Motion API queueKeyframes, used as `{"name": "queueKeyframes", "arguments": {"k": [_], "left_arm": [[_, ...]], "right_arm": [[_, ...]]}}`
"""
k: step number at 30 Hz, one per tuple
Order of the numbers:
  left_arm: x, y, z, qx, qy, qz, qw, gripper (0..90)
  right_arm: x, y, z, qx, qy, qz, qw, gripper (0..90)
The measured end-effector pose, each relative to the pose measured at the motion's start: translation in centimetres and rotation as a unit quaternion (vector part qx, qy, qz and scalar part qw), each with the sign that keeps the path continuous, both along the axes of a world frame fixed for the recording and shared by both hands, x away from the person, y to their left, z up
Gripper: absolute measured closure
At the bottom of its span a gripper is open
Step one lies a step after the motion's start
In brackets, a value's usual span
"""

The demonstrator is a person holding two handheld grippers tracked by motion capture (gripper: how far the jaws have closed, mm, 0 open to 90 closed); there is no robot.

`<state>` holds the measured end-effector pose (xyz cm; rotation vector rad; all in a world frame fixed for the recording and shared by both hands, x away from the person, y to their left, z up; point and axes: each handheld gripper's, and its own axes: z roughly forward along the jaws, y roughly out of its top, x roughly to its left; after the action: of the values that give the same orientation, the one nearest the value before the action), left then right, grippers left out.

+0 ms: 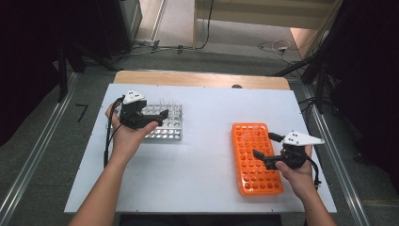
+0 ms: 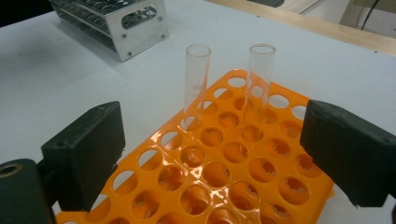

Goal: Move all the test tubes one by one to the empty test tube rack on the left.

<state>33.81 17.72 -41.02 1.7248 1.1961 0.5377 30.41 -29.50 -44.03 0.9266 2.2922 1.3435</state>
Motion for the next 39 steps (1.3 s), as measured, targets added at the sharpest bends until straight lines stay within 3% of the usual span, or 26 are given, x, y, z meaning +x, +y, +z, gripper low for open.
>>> {"name": "queueKeyframes", "arguments": {"k": [3, 9, 15, 21, 26, 32, 39], "left_arm": [[-1.3, 0.0, 0.1, -0.015, -0.009, -0.007, 0.9998, 2.6], [-3.7, -0.8, 0.2, -0.016, -0.023, -0.024, 0.9993, 0.7], [-5.6, -2.0, 0.0, -0.017, -0.036, -0.045, 0.9982, 0.3], [-6.6, -3.1, -0.4, -0.022, -0.035, -0.062, 0.9973, 0.3], [-7.2, -4.3, -1.1, -0.016, -0.028, -0.083, 0.996, 0.3], [-7.5, -5.6, -1.7, -0.014, -0.021, -0.101, 0.9946, 0.0], [-7.5, -5.9, -2.0, -0.012, -0.016, -0.105, 0.9943, 0.0]], "right_arm": [[0.5, 0.1, -0.2, 0.002, 0.003, -0.006, 1.0, 8.2], [1.7, 0.1, -0.7, -0.003, 0.009, -0.025, 0.9996, 13.0], [2.8, 0.4, -1.3, -0.008, 0.027, -0.044, 0.9986, 25.3], [3.5, 0.5, -1.8, -0.031, 0.023, -0.055, 0.9977, 38.2], [4.0, 0.6, -2.1, -0.021, 0.032, -0.038, 0.9985, 48.2], [4.5, 0.6, -2.5, -0.022, 0.036, -0.033, 0.9986, 54.7], [4.8, 0.8, -2.9, -0.029, 0.034, -0.033, 0.9984, 60.7]]}}
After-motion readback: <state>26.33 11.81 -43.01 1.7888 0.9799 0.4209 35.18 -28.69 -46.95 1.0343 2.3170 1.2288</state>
